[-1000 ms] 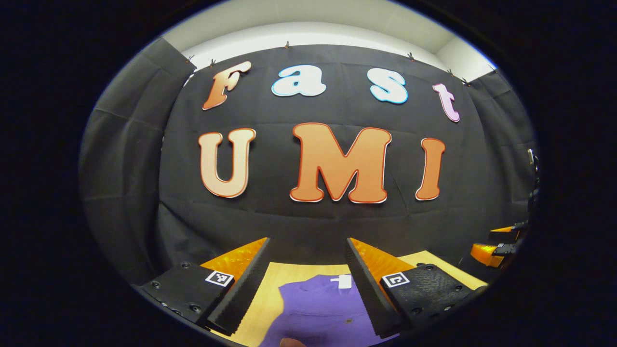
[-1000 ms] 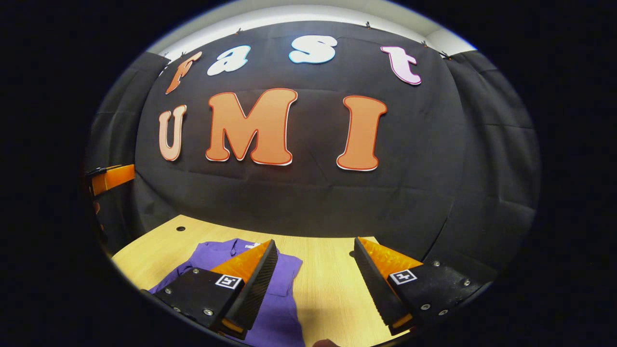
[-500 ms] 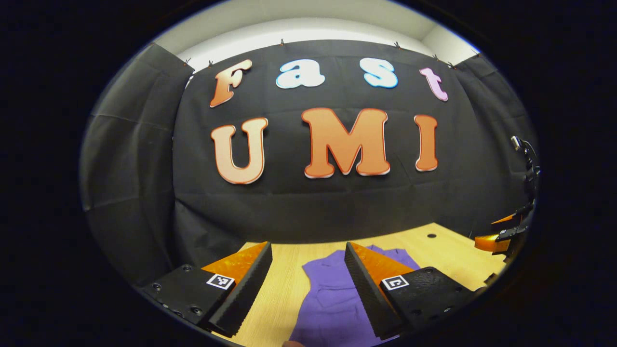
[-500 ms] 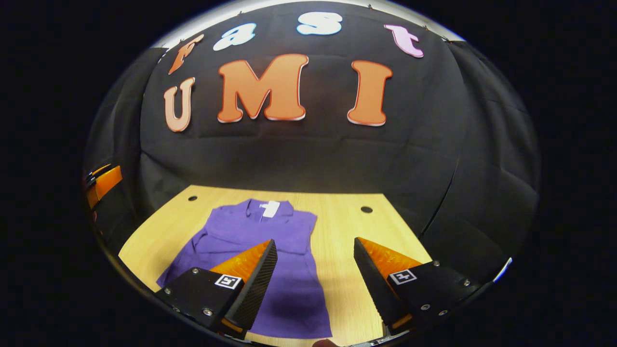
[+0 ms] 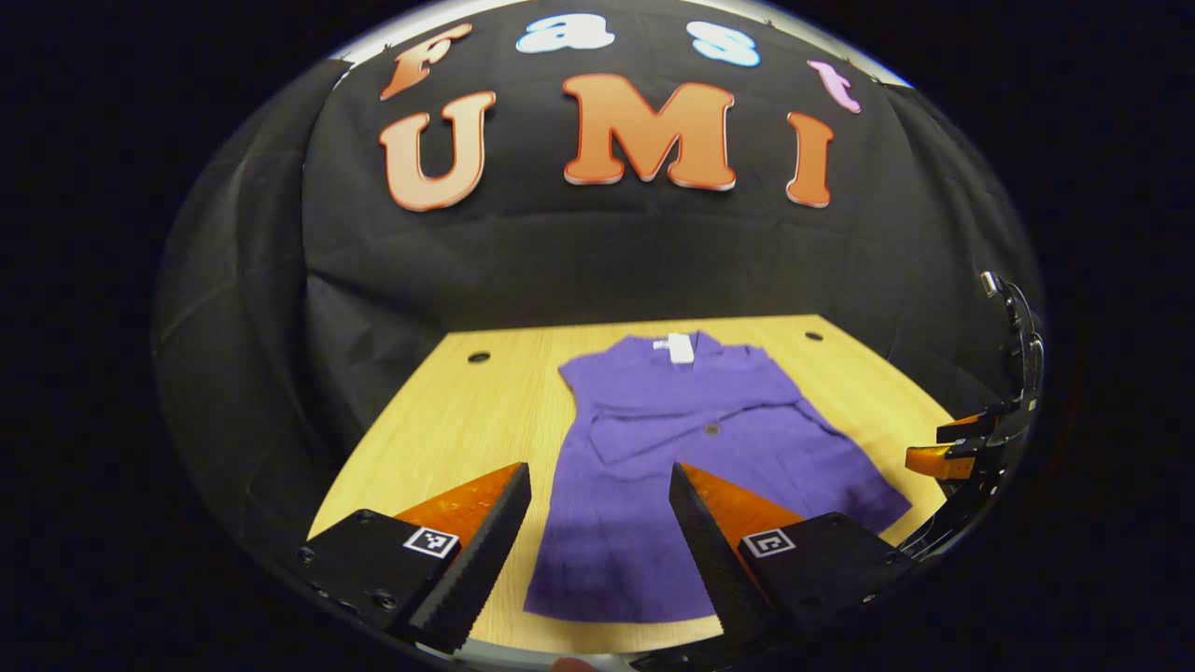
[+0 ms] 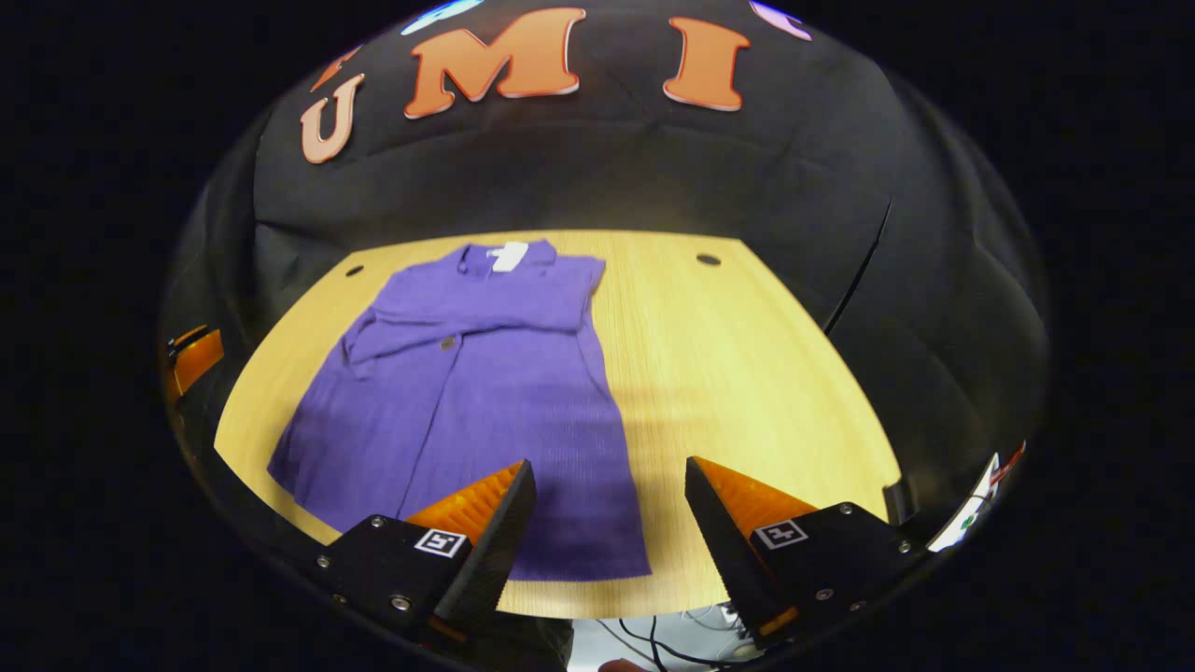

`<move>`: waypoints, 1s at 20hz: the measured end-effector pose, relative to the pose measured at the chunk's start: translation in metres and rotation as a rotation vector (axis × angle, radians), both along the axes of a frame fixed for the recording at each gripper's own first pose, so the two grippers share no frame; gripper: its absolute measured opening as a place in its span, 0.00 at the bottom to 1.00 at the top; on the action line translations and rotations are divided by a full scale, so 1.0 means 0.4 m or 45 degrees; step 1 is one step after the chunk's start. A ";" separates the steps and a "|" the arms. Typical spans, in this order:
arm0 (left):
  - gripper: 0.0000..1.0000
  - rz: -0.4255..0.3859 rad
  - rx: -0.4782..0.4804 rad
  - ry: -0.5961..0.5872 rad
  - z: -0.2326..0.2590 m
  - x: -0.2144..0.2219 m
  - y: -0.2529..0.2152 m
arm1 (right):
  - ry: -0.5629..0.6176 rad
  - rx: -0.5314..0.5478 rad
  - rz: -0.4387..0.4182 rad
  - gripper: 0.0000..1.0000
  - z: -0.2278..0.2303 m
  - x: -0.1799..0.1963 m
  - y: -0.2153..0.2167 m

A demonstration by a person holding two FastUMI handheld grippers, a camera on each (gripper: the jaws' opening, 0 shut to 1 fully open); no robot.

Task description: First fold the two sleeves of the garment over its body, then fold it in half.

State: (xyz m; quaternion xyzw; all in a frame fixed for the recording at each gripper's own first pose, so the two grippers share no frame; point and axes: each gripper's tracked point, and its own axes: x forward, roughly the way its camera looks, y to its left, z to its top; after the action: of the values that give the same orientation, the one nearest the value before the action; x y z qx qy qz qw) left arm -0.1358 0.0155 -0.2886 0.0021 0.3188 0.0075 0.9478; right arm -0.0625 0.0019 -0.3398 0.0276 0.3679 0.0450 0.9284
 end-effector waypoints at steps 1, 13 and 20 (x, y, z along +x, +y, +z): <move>0.94 0.010 0.002 0.047 -0.031 -0.005 0.008 | 0.037 0.000 0.014 0.97 -0.028 -0.010 -0.001; 0.98 0.045 -0.142 0.718 -0.312 -0.091 0.023 | 0.371 -0.010 0.093 0.97 -0.208 -0.054 0.010; 0.99 0.051 -0.105 0.976 -0.399 -0.145 0.036 | 0.493 0.017 0.165 0.95 -0.227 -0.075 0.043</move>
State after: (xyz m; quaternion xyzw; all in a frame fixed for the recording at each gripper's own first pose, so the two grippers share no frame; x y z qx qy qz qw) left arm -0.1938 0.0297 -0.4482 -0.0395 0.6499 0.0120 0.7589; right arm -0.0923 0.0193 -0.4305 0.0180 0.5403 0.1010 0.8352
